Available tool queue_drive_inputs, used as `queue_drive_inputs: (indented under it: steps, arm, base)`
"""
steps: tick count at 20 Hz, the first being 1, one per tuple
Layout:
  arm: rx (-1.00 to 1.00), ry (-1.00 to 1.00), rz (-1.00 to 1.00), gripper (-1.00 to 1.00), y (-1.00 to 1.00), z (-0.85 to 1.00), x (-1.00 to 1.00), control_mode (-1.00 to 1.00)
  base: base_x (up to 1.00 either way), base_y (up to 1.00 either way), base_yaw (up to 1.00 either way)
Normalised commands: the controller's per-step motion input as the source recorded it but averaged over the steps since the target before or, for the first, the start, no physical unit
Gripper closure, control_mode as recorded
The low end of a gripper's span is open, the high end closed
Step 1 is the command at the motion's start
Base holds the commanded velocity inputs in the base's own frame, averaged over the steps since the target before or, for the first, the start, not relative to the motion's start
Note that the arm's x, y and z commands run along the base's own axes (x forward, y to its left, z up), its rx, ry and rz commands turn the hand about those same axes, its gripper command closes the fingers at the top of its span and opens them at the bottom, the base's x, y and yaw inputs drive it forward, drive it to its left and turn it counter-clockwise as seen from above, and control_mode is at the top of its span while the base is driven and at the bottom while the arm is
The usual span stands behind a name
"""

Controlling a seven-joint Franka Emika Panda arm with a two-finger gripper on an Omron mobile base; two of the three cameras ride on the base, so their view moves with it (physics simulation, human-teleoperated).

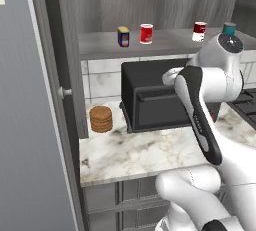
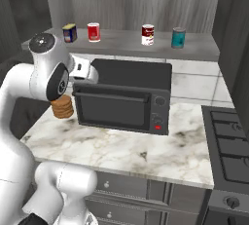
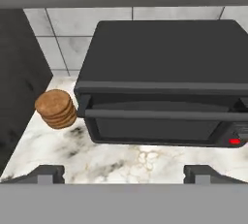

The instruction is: Stack two cans on top of the other two cans in the cabinet.

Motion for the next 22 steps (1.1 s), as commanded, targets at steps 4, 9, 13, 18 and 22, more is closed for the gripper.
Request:
queue_drive_inputs:
  steps: [4, 9, 13, 18, 22]
  arm:
    - [0.00, -0.61, 0.00, -1.00, 0.08, 0.51, -0.09, -1.00]
    - [0.00, -0.37, 0.00, -1.00, 0.13, 0.72, 0.00, -1.00]
    - [0.00, -0.19, 0.00, -1.00, 0.13, 0.62, 0.13, -1.00]
    - [0.00, -0.02, 0.00, -1.00, 0.06, 0.43, 0.29, -1.00]
    - [0.00, 0.06, 0.00, -1.00, 0.00, 0.25, 0.37, -1.00]
  base:
    - [0.00, 0.00, 0.00]
    - [0.00, 0.00, 0.00]
    - [0.00, 0.00, 0.00]
    - [0.00, 0.00, 0.00]
    - [0.00, 0.00, 0.00]
